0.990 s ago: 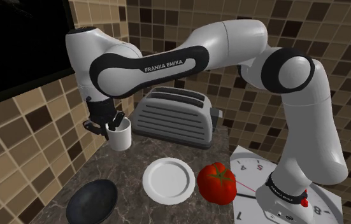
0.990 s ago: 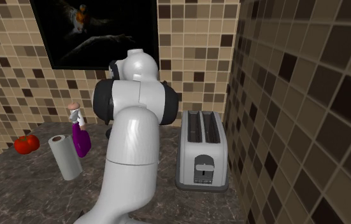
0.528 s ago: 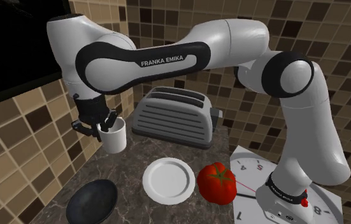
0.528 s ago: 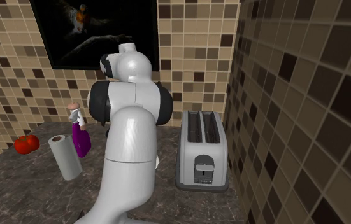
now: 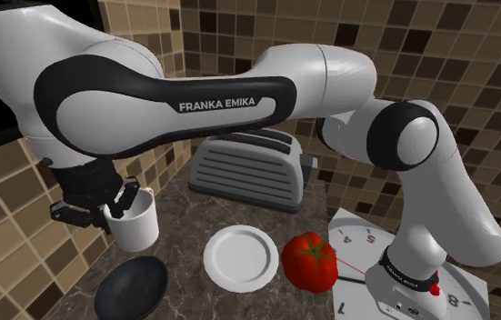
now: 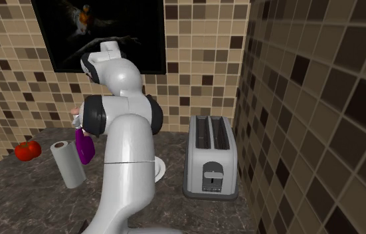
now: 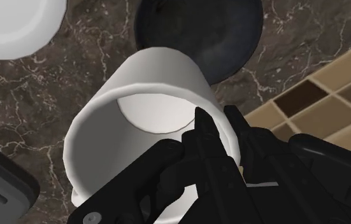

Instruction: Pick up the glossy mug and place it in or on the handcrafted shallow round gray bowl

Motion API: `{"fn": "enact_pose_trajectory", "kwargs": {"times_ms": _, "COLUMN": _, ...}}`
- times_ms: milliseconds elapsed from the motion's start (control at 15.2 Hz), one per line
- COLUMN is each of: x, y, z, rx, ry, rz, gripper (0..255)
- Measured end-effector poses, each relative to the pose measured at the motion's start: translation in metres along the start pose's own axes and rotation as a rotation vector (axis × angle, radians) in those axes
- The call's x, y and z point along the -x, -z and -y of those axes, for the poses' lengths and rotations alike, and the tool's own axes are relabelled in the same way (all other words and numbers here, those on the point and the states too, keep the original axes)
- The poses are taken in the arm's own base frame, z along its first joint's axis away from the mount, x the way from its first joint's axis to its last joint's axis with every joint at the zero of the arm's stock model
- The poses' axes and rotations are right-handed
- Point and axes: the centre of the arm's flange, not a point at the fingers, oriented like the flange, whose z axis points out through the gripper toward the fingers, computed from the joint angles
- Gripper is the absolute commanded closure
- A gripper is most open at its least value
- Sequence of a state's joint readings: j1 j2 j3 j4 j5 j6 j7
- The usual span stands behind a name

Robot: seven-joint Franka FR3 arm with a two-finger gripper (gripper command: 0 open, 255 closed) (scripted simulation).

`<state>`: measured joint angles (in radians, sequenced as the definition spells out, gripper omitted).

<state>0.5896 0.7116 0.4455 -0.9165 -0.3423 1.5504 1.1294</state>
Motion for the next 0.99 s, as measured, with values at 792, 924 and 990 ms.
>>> {"fn": "enact_pose_trajectory", "kwargs": {"times_ms": 792, "x": 0.028, "y": -0.041, "z": 0.03, "rx": 0.002, "ry": -0.002, "rz": 0.001, "gripper": 255}}
{"fn": "enact_pose_trajectory", "kwargs": {"times_ms": 924, "x": 0.027, "y": -0.051, "z": 0.031, "rx": 0.002, "ry": -0.002, "rz": 0.001, "gripper": 255}}
{"fn": "enact_pose_trajectory", "kwargs": {"times_ms": 990, "x": 0.028, "y": -0.056, "z": 0.031, "rx": 0.002, "ry": -0.002, "rz": 0.001, "gripper": 255}}
